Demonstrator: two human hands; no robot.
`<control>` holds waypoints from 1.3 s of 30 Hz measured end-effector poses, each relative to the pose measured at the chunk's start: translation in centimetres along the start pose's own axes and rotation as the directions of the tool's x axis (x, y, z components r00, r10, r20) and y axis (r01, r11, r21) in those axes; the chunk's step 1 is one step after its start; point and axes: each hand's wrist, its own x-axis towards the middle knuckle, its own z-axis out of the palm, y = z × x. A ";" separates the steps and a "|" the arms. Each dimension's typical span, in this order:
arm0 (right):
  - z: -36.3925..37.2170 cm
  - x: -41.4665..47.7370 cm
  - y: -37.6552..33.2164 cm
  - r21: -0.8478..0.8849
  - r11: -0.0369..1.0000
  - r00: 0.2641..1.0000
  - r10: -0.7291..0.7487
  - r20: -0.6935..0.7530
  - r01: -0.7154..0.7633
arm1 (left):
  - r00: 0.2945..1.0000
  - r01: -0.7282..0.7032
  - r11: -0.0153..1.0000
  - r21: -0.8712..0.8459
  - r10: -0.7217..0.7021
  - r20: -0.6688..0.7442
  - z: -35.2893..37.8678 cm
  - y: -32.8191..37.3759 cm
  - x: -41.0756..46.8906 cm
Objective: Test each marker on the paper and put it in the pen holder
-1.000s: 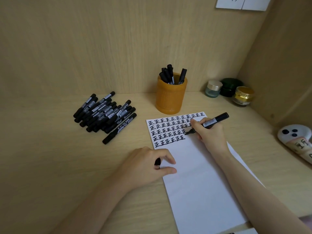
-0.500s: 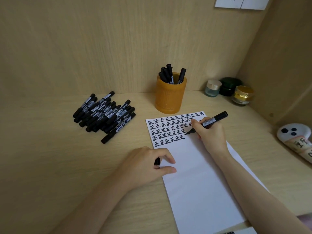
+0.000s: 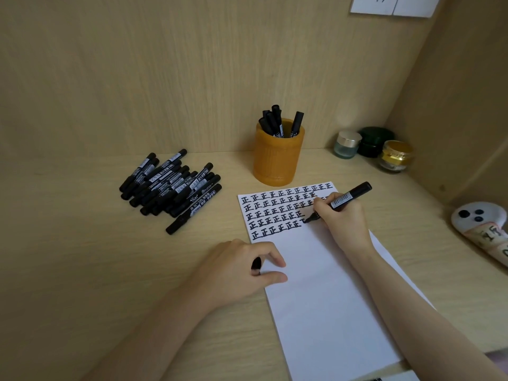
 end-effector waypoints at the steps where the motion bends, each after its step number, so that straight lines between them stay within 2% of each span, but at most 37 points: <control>1: 0.0 0.0 0.0 -0.005 1.000 1.000 0.001 0.000 -0.001 | 1.000 0.000 1.000 0.002 0.000 0.001 0.0 0.0 0.0; 20: 0.0 0.1 0.3 0.079 0.997 1.000 0.020 0.001 -0.020 | 1.000 0.005 1.000 -0.011 -0.005 -0.008 0.0 0.0 -0.1; 32: 0.0 0.0 0.1 0.007 1.000 1.000 -0.003 0.024 0.003 | 1.000 -0.004 1.000 -0.007 0.004 -0.018 0.3 -0.4 0.1; 39: -0.1 -0.2 -0.2 0.051 0.999 0.999 0.006 0.034 -0.008 | 1.000 -0.009 1.000 -0.006 0.009 -0.018 0.2 -0.3 0.1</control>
